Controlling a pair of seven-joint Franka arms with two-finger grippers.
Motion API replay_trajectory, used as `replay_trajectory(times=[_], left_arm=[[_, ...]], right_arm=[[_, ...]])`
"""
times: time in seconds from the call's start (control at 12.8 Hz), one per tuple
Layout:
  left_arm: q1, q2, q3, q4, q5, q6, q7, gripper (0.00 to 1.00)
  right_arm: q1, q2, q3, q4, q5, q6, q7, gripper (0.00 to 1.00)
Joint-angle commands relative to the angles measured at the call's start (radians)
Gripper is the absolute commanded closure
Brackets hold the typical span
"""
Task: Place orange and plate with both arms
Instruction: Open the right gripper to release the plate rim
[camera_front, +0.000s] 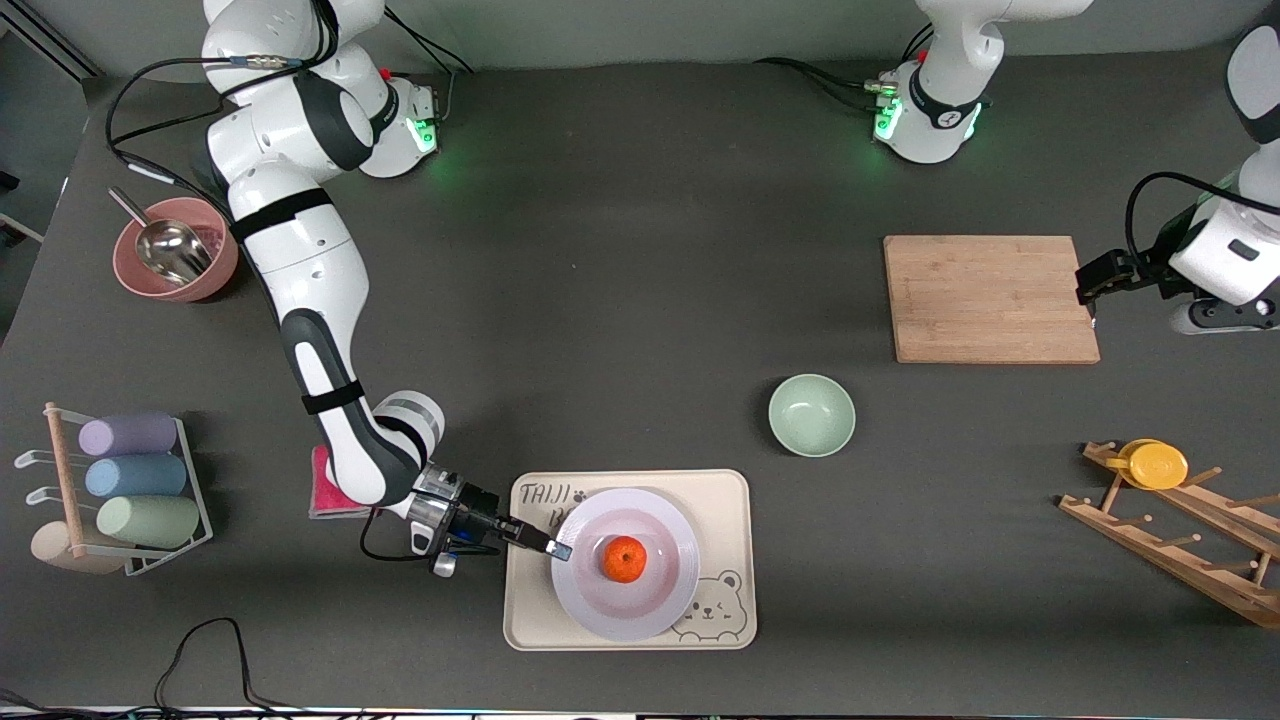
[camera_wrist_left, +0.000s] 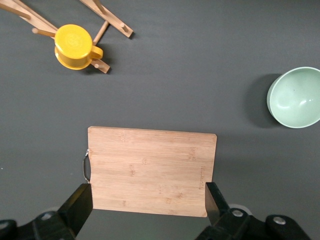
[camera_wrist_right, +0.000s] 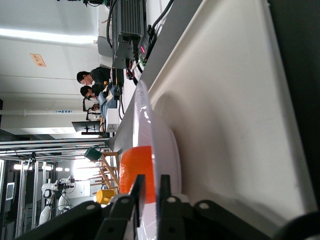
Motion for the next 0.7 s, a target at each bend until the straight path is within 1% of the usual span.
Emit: replay_trajectory(times=[0.0, 0.16, 0.31, 0.39, 0.55, 0.62], left_arm=[[0.018, -0.034, 0.0, -0.034, -0.01, 0.03, 0.005, 0.0], [0.016, -0.034, 0.0, -0.035, -0.01, 0.03, 0.005, 0.0], [0.018, -0.035, 0.0, -0.035, -0.01, 0.027, 0.005, 0.0], [0.018, -0.035, 0.0, -0.035, -0.012, 0.028, 0.005, 0.0], [0.018, -0.035, 0.0, -0.035, -0.01, 0.028, 0.005, 0.0], [0.021, -0.035, 0.0, -0.035, -0.01, 0.025, 0.006, 0.0]], right_arm=[[0.005, 0.023, -0.009, 0.007, -0.022, 0.003, 0.007, 0.55], [0.002, 0.009, -0.015, -0.009, -0.023, 0.003, 0.003, 0.52], [0.005, -0.023, -0.047, -0.058, -0.031, 0.0, 0.003, 0.5], [0.005, -0.046, -0.058, -0.084, -0.053, 0.0, 0.006, 0.48], [-0.003, -0.072, -0.07, -0.113, -0.107, -0.002, 0.017, 0.48], [-0.003, -0.09, -0.072, -0.131, -0.113, -0.002, 0.02, 0.48]])
